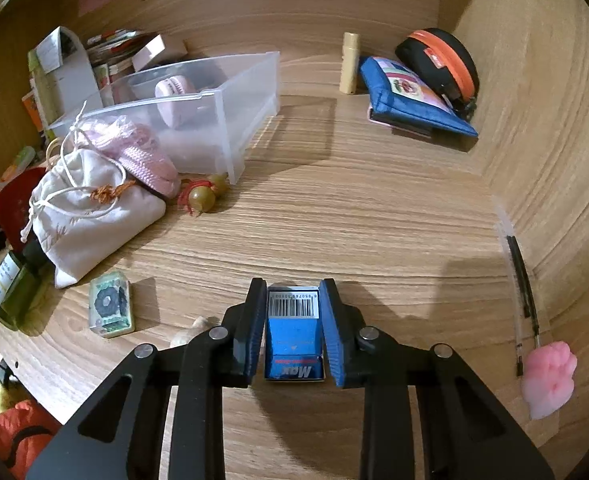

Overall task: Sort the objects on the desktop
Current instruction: 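Grasp teal small bottle with left tool while right tool grasps blue Max box, then carry teal bottle with left tool while right tool carries Max box to bin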

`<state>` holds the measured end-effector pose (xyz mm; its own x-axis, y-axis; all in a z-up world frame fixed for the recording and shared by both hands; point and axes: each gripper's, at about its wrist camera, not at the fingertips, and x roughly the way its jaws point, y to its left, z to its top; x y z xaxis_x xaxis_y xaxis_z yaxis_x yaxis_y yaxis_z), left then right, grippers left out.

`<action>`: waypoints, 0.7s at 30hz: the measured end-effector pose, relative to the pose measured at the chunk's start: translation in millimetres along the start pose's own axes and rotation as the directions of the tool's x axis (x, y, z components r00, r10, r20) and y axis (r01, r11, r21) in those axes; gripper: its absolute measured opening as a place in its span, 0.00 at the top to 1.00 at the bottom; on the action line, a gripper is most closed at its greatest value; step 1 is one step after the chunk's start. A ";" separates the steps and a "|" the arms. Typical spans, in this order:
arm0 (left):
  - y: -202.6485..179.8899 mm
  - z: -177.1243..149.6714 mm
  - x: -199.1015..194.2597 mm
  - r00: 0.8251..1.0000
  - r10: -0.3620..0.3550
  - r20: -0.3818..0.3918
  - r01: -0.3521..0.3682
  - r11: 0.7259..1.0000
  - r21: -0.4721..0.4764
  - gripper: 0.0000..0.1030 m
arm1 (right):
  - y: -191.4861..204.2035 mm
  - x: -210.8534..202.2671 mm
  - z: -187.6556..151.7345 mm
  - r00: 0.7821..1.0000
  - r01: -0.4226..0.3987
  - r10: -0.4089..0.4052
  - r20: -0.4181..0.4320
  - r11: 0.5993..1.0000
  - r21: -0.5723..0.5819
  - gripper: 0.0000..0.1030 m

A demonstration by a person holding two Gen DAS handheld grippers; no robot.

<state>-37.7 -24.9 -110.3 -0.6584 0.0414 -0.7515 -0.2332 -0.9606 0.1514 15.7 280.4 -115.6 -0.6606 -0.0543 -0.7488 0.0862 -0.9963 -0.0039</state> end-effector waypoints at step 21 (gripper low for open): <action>13.7 -0.2 -7.3 1.000 -0.030 0.005 0.030 0.999 -0.045 0.82 | 3.2 -26.8 20.0 0.996 -0.044 0.042 0.082 0.999 0.023 0.76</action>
<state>-35.9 -38.4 -102.8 -0.6546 0.0715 -0.7526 -0.2206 -0.9703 0.0997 18.7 277.3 -82.3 -0.7152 -0.1018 -0.6915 0.0986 -0.9941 0.0444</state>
